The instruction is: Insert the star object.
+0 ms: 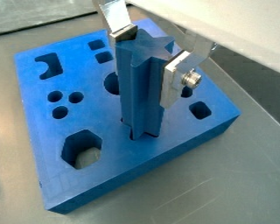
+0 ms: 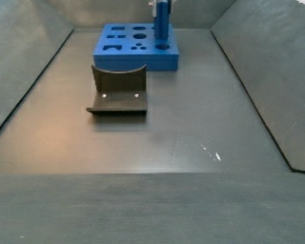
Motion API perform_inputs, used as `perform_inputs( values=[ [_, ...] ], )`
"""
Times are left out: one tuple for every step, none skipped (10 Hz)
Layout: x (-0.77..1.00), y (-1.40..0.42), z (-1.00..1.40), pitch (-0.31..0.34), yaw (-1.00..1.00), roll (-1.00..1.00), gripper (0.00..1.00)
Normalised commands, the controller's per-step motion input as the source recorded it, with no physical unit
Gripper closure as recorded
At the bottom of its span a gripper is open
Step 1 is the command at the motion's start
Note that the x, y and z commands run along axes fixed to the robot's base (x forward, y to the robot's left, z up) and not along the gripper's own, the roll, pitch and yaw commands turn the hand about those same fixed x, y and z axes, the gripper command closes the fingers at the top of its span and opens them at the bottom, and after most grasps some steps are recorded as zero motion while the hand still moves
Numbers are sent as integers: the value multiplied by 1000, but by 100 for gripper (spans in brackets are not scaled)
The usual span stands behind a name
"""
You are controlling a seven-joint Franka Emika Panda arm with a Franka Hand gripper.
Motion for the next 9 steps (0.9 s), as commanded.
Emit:
perform_inputs(
  values=[
    [0,0,-749,-30,-203,0,100],
    [0,0,-934,-59,-194,0,100],
    [0,0,-991,-90,-163,0,100],
    [0,0,-923,-81,-157,0,100],
    [0,0,-806,-61,-169,40,100],
    [0,-3,-714,-46,-160,70,100],
    [0,0,-566,-59,-123,107,100],
    [-29,29,0,-97,0,-37,100],
    [17,0,0,20,0,14,100]
  ],
)
